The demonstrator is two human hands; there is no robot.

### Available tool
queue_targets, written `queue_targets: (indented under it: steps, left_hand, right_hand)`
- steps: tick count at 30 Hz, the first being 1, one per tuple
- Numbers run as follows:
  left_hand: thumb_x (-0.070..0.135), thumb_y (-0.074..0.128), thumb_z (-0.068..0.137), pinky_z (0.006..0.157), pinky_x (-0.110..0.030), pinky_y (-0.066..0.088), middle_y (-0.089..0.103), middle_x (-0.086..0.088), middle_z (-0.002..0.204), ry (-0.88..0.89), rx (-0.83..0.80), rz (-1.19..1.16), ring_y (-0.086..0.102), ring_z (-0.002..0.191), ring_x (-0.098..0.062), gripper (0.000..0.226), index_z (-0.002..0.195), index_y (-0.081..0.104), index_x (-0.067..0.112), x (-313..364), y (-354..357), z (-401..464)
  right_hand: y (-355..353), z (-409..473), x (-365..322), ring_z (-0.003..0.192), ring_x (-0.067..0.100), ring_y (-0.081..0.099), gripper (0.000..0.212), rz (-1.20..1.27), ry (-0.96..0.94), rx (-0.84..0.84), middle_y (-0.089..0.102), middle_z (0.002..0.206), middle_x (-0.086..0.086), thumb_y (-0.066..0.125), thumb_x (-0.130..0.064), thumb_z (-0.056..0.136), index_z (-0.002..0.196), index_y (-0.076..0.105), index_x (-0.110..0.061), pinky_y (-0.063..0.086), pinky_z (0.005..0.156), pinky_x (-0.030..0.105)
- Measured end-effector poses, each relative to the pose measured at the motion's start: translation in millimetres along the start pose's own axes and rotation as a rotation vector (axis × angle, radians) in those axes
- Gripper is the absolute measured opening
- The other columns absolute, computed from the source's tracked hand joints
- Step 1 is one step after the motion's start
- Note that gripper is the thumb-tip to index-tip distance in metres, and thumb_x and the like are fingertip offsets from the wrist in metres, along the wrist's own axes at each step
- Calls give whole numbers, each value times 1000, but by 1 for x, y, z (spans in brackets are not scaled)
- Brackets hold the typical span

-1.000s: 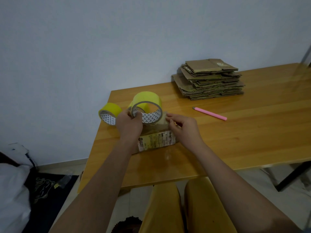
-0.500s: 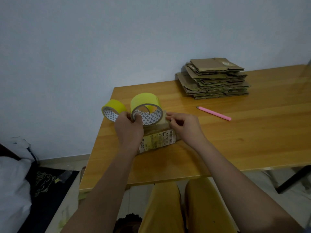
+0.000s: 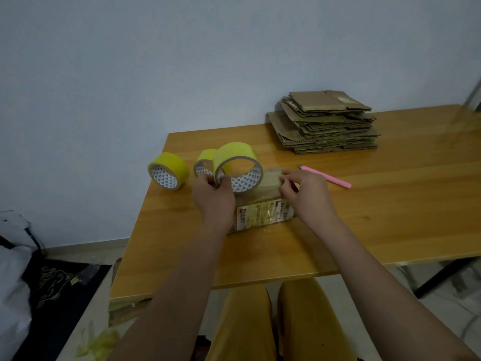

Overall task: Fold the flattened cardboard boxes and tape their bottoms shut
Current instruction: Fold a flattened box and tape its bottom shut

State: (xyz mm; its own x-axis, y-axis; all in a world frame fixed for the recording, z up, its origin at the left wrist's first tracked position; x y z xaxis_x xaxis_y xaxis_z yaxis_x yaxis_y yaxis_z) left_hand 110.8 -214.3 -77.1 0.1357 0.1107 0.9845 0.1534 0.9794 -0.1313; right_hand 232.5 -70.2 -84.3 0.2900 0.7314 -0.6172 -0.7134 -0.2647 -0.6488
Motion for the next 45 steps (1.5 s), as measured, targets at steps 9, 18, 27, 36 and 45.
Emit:
queue_targets:
  steps: [9, 18, 27, 36, 45]
  left_hand:
    - [13, 61, 92, 58, -34, 37, 44, -4, 70, 10, -11, -26, 43, 63, -19, 20, 79, 48, 6, -2, -7, 10]
    - [4, 63, 88, 54, -16, 34, 45, 6, 72, 146, 109, 120, 43, 63, -4, 14, 89, 49, 7, -14, -69, 19]
    - [1, 51, 95, 82, -45, 55, 57, 1, 111, -127, -352, 116, 62, 99, -20, 40, 122, 44, 29, -41, -76, 21]
    - [47, 67, 72, 92, -36, 47, 63, -9, 114, -105, -787, 222, 58, 108, -23, 44, 112, 61, 30, -7, -76, 24]
    - [37, 67, 89, 80, -37, 53, 64, -8, 115, -131, -799, 277, 64, 101, -22, 32, 117, 63, 22, -8, -41, 23]
  right_hand:
    - [19, 4, -13, 95, 19, 66, 39, -50, -155, 5, 72, 102, 8, 61, 20, 72, 99, 76, -4, 50, 89, 23]
    - [13, 3, -14, 93, 13, 62, 34, 27, -147, -16, 72, 100, 8, 54, 19, 79, 95, 76, -1, 41, 90, 13]
    - [16, -5, -25, 89, 9, 50, 26, -61, -239, -95, 56, 99, -5, 51, -21, 97, 115, 71, -21, 33, 61, 14]
    - [10, 18, -17, 98, 13, 56, 28, -175, -328, -246, 59, 115, -5, 48, -22, 99, 118, 68, -20, 51, 78, 34]
    - [27, 9, -17, 128, 15, 47, 55, -138, -88, -252, 58, 131, -9, 42, -67, 88, 120, 63, -28, 23, 118, 45]
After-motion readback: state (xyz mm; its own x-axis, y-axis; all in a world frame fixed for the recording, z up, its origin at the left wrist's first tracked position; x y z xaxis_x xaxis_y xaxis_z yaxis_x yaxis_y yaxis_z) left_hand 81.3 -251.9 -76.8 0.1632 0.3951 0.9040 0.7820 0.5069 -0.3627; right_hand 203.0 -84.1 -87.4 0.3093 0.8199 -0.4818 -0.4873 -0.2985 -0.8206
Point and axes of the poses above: each hand's wrist, its own z-axis towards the middle knuckle, its own y-axis out of the palm, x = y × z, the point moved 3 cm from there along z, towards the middle knuckle
